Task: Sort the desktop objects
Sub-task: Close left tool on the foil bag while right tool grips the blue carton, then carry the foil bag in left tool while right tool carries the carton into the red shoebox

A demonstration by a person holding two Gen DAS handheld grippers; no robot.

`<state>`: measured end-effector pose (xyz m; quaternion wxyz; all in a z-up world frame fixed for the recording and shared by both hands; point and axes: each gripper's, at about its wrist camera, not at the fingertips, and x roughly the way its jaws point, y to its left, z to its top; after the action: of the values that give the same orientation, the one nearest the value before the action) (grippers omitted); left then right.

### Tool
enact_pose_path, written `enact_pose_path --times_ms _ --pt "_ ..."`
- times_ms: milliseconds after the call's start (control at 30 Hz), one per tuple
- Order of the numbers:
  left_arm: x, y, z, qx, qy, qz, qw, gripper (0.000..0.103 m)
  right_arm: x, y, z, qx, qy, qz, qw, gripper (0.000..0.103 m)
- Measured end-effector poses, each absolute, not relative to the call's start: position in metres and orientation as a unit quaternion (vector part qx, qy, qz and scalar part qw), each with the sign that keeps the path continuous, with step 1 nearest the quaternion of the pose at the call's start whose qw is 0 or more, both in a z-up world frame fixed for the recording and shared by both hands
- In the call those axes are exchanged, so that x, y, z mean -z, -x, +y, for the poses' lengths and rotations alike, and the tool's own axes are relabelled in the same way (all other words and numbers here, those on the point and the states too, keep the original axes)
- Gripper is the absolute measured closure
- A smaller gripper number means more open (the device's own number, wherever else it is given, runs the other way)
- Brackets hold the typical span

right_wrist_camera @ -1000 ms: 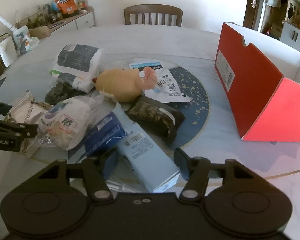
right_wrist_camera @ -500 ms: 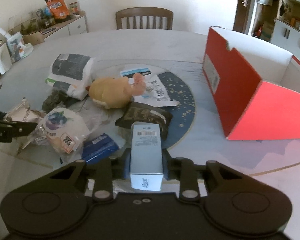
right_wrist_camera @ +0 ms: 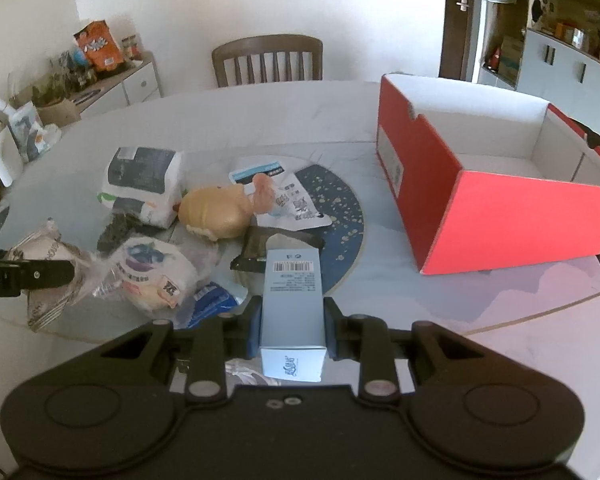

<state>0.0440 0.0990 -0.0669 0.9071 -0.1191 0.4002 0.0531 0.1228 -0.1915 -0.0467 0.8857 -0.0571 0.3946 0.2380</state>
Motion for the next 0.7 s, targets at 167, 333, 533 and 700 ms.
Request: enact_pose_path --times_ms 167,333,533,700 --pt "0.061 -0.040 0.099 -0.049 0.133 0.397 0.907 0.066 0.037 -0.118 -0.196 -0.238 0.043 0.389 0.889 0.074" --pt "0.049 -0.035 0.097 -0.039 0.141 0.390 0.909 0.066 0.026 -0.115 -0.202 -0.240 0.036 0.387 0.890 0.074" --pt "0.029 -0.034 0.091 -0.019 0.147 0.378 0.914 0.066 0.012 -0.117 -0.210 -0.231 0.027 0.386 0.893 0.074" --pt "0.011 -0.039 0.088 -0.005 0.156 0.363 0.919 0.066 0.003 -0.119 -0.218 -0.224 0.019 0.380 0.897 0.074"
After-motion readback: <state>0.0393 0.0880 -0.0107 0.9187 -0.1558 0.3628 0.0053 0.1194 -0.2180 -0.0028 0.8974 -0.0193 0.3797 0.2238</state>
